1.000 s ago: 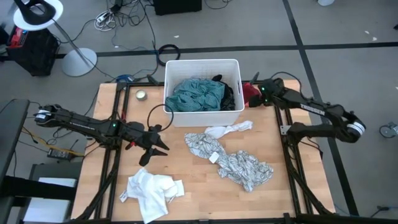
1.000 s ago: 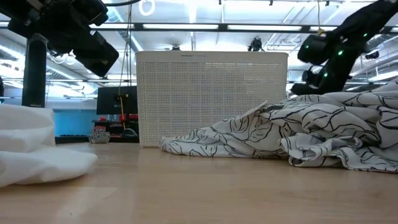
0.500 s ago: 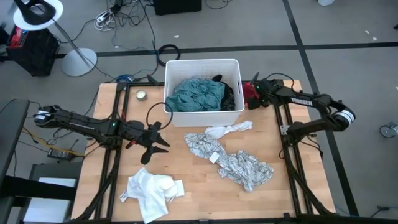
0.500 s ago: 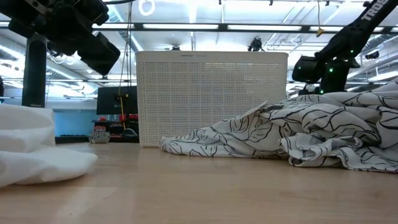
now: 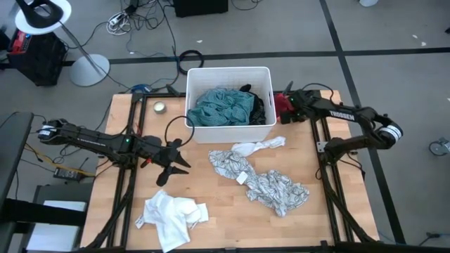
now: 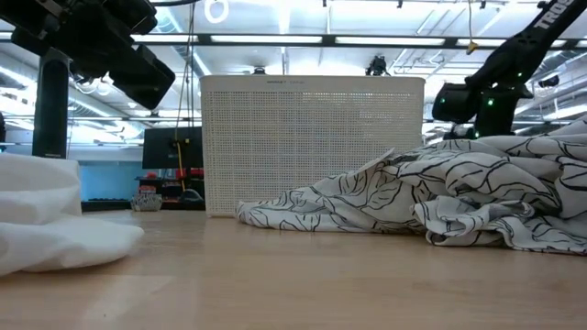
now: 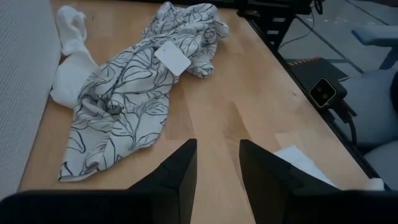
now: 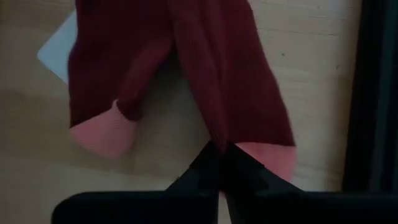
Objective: Sort clothes
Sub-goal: Put the right red sock into the white laundry organizer
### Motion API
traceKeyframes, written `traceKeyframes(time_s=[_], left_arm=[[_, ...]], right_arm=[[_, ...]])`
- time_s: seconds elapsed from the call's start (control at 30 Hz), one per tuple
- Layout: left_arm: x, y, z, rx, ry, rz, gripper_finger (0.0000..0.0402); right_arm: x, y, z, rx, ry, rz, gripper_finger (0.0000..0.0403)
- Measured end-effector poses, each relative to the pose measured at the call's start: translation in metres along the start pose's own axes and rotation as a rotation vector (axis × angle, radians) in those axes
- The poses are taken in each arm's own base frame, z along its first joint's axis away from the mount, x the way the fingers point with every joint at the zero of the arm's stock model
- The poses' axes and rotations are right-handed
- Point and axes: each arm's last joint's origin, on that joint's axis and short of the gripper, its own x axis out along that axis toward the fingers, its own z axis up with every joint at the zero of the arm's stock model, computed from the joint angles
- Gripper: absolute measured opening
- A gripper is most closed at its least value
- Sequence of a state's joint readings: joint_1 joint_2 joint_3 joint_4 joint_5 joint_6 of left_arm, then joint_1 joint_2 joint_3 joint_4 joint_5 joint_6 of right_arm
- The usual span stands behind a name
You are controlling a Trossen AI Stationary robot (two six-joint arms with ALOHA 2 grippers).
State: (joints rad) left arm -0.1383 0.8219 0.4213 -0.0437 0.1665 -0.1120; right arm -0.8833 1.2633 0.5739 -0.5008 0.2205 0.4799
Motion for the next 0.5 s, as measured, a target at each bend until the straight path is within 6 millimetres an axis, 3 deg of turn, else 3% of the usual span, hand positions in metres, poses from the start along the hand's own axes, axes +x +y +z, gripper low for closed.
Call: traceKeyframes(time_s=[0.27, 0.5], left_arm=[[0.0, 0.0, 0.0, 0.0, 0.0, 0.0, 0.0126], [0.0, 0.0, 0.0, -0.001, -0.001, 0.0, 0.0126]], right_arm=[[-0.042, -0.012, -0.019, 0.023, -0.039, -0.047, 0.0003], [-0.086, -0.024, -0.043, 0.088, -0.131, 0.056, 0.0002]])
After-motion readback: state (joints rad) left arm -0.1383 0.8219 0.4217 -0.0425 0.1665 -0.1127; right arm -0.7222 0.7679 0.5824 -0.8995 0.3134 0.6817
